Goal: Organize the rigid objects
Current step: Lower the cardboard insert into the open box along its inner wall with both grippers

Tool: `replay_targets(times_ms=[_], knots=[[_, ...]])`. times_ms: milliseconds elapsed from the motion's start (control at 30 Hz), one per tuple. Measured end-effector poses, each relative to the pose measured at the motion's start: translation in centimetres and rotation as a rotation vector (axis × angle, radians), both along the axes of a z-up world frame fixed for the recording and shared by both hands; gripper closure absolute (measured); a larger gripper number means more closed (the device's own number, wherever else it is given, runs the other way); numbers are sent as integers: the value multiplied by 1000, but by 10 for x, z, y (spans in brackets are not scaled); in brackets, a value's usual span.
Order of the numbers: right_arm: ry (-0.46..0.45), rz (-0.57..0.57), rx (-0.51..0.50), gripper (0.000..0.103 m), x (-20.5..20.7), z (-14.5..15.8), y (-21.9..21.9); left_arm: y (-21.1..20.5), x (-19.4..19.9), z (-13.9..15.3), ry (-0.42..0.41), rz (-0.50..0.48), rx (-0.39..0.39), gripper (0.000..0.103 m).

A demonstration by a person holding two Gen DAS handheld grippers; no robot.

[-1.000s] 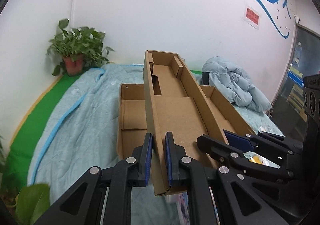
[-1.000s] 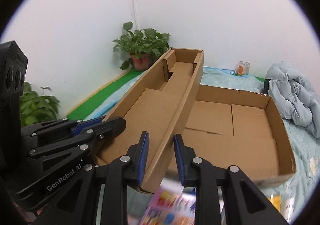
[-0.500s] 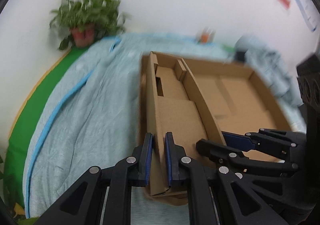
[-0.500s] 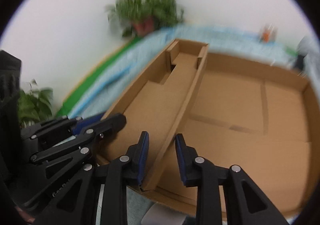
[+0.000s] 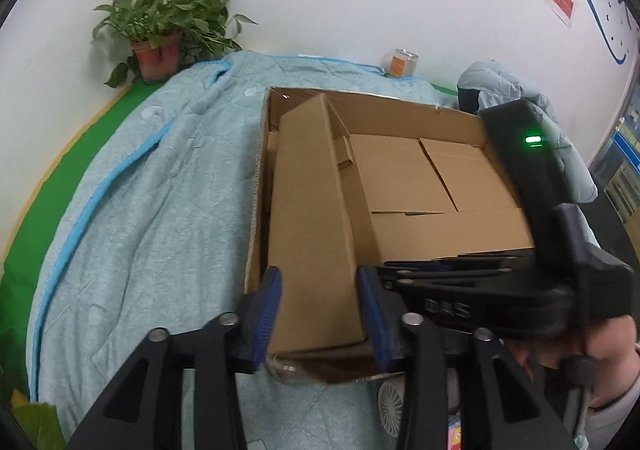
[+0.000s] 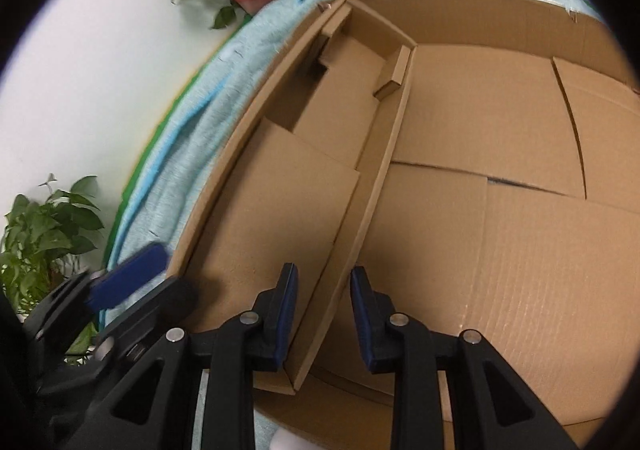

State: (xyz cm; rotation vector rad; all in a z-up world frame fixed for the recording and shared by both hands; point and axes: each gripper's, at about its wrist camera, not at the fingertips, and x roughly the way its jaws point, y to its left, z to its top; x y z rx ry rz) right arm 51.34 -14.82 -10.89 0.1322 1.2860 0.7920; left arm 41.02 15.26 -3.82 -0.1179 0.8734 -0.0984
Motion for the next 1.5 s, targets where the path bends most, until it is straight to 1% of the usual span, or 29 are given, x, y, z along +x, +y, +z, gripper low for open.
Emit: replay_targets(times_ms=[67,133,200,300,333,433,500,567,600,700,733,800,867,933,967,1000,1033,1067,1100,1133,1167,1233,1267,1333,1367,1400,1433,1467,1500], knots=[[8,20,-11,76,2,-3,8,2,-9,3,-11,12,-14,58],[23,37,1,76,3,-5,13,6,-14,4,-6,34,0,58],[28,30,-1,76,1,-4,13,10,-18,3,-3,55,7,58],[43,40,36,76,0,-5,9,14,-21,1,5,68,13,58],[49,45,43,76,-1,-5,8,13,-21,0,8,62,11,58],[22,63,50,78,-1,0,12,3,-20,-5,20,16,7,58],[-3,68,71,87,-1,6,8,-6,-20,-5,23,-21,-6,58],[-8,63,94,88,2,8,4,-13,-18,-6,46,-58,-41,59],[0,55,117,88,5,9,-1,-18,-19,-5,43,-69,-40,58],[10,44,132,88,9,6,-8,-32,-22,-3,43,-116,-31,58],[17,47,141,88,10,5,-9,-36,-23,-3,42,-120,-12,57],[43,58,178,88,11,3,-9,-44,-23,-4,38,-110,72,57],[43,59,207,88,10,6,-9,-49,-22,-4,39,-78,142,54],[35,62,230,90,10,9,-9,-49,-22,-6,41,-52,169,53],[37,64,241,90,10,10,-8,-50,-20,-8,45,-37,194,52],[44,66,251,90,10,10,-8,-53,-18,-11,48,-28,234,52],[54,68,258,90,11,9,-7,-56,-18,-13,50,-34,264,52],[62,69,258,90,13,8,-6,-57,-18,-14,49,-45,272,52],[63,64,250,89,15,7,-6,-58,-18,-13,46,-52,276,56],[63,52,244,89,17,5,-9,-59,-17,-12,44,-54,274,62],[65,37,244,89,18,4,-11,-59,-16,-11,43,-58,271,64],[77,2,253,89,22,2,-19,-57,-14,-5,42,-61,240,74],[78,-15,251,89,23,1,-25,-56,-12,-3,46,-62,218,76],[65,-38,235,88,23,1,-34,-50,-10,1,54,-66,143,79],[69,-44,230,86,23,-1,-37,-46,-10,3,58,-70,89,80],[79,-47,224,83,23,-3,-38,-41,-9,5,63,-80,-3,87],[91,-45,216,83,23,-6,-38,-38,-9,7,69,-90,-71,99],[96,-38,202,83,23,-9,-38,-36,-9,7,81,-97,-125,103],[95,-36,193,83,22,-10,-37,-32,-8,4,99,-81,-173,103]])
